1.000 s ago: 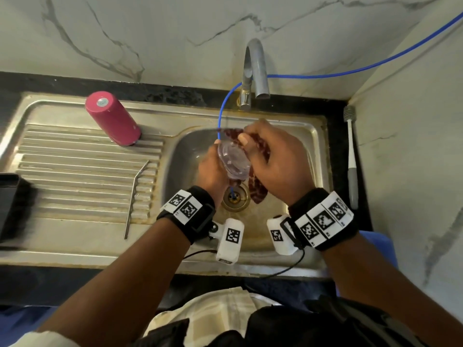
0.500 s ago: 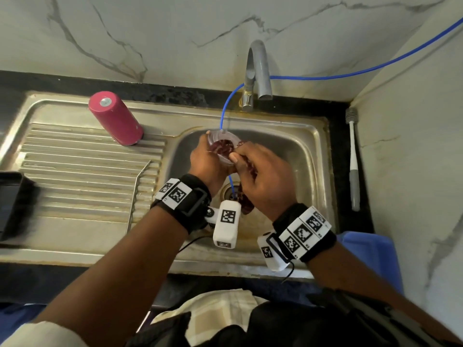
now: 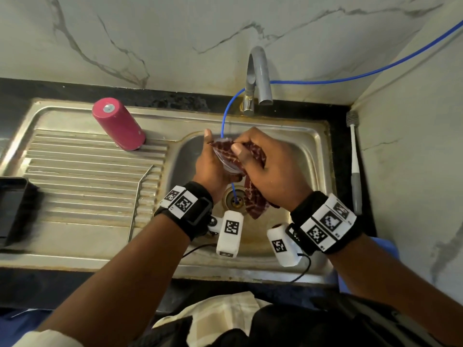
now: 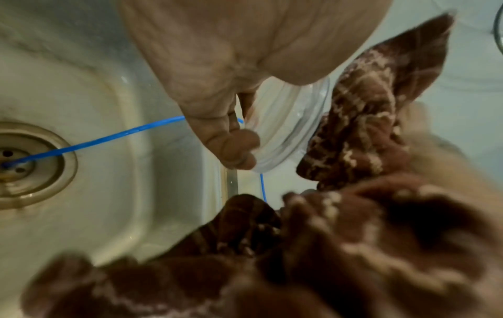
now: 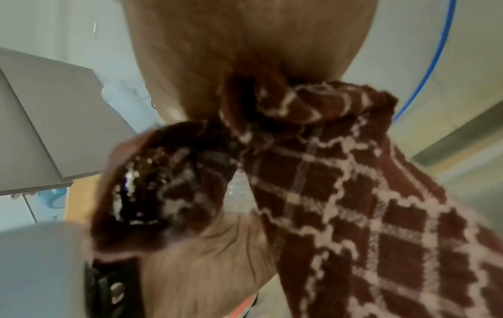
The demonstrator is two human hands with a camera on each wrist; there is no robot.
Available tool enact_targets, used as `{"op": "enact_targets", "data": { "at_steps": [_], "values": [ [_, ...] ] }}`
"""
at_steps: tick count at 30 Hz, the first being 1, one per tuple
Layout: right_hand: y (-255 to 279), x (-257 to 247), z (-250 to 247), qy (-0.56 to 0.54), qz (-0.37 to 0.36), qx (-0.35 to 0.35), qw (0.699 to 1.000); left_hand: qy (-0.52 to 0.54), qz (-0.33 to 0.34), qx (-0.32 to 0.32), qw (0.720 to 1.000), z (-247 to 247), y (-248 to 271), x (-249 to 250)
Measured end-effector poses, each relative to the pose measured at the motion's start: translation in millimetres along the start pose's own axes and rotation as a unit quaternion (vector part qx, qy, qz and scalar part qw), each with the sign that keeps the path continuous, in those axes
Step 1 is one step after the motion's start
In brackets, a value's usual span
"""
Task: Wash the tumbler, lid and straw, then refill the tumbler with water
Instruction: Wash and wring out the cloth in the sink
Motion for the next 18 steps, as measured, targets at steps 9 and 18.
{"op": "enact_targets", "data": {
  "at_steps": [9,18],
  "values": [
    [7,10,6,-0.005,0.046,0.133,0.990,-0.030,-0.003,-0.084,0.996,2,14,4],
    [-2,16,-3,0.022,0.038,0.179,0.983,-0.089,-0.051,-0.207,0.973,7,22,5]
  ]
}}
Point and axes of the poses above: each hand's wrist, its own y-axis away from the middle knuckle, its own z-axis out of the palm, x = y × z, the point moved 1 cm from there along -y, towards the middle knuckle, and after that the axes turned 7 degrees about y, right-handed, at the moved point
